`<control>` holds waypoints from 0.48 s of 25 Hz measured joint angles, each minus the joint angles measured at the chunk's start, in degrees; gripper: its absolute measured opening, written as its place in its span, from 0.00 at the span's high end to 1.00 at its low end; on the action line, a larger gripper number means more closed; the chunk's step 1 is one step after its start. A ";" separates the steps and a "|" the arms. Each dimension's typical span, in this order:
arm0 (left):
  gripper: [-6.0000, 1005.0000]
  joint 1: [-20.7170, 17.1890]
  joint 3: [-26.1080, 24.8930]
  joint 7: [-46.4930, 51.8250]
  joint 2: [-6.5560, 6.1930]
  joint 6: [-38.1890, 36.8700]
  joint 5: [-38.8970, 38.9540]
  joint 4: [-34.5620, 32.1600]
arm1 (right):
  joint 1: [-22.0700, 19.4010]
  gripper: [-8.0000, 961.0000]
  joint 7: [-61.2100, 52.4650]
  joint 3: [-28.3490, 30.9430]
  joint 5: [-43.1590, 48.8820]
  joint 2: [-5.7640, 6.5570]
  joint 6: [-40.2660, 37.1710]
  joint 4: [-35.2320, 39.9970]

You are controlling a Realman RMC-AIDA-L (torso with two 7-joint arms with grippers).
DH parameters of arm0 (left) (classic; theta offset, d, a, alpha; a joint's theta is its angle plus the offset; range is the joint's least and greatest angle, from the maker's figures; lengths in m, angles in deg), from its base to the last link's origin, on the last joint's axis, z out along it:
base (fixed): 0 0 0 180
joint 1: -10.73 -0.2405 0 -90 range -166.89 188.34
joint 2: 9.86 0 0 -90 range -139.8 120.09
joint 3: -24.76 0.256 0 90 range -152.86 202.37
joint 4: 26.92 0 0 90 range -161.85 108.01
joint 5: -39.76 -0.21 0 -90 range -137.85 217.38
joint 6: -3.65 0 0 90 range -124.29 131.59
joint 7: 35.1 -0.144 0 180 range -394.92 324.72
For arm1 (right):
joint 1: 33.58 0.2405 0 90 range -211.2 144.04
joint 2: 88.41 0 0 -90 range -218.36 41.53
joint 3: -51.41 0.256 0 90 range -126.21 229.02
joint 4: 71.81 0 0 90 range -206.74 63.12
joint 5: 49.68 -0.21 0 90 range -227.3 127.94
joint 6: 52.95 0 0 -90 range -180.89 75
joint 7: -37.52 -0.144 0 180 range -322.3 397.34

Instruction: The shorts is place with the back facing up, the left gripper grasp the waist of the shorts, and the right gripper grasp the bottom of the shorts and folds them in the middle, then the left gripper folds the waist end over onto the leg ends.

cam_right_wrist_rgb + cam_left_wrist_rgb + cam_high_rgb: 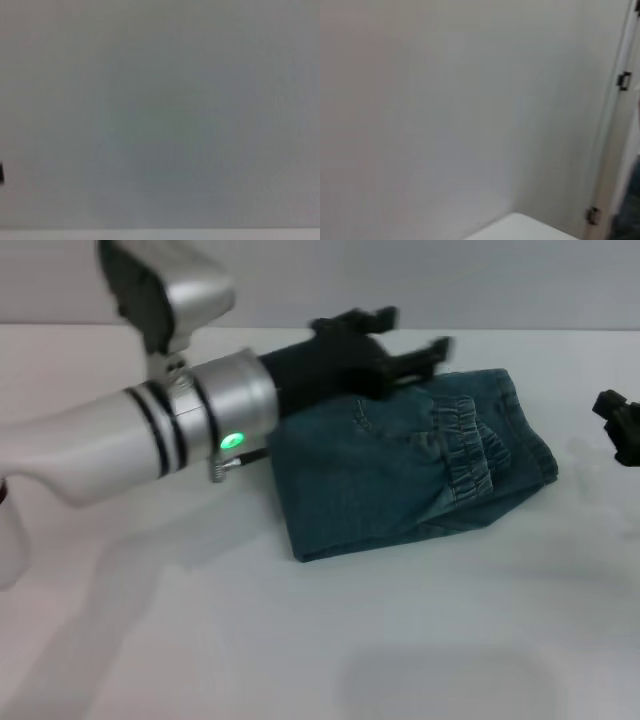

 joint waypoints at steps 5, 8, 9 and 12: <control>0.23 -2.83 -2.06 -17.44 0.09 0.72 17.51 -6.86 | 0.84 0.99 16.38 -3.23 -7.91 -0.16 -2.08 -4.59; 0.32 -3.44 -3.25 -24.42 0.10 4.66 24.18 -10.29 | 1.18 0.99 25.17 -5.64 -13.02 -0.17 -3.65 -7.34; 0.37 -3.97 -3.99 -34.81 0.07 12.10 32.59 -15.70 | 1.40 0.99 27.36 -6.30 -14.43 -0.16 -4.40 -8.20; 0.53 -4.46 -2.74 -45.97 0.16 16.63 40.57 -20.22 | 3.16 0.99 36.81 -10.03 -22.42 -0.16 -7.30 -13.96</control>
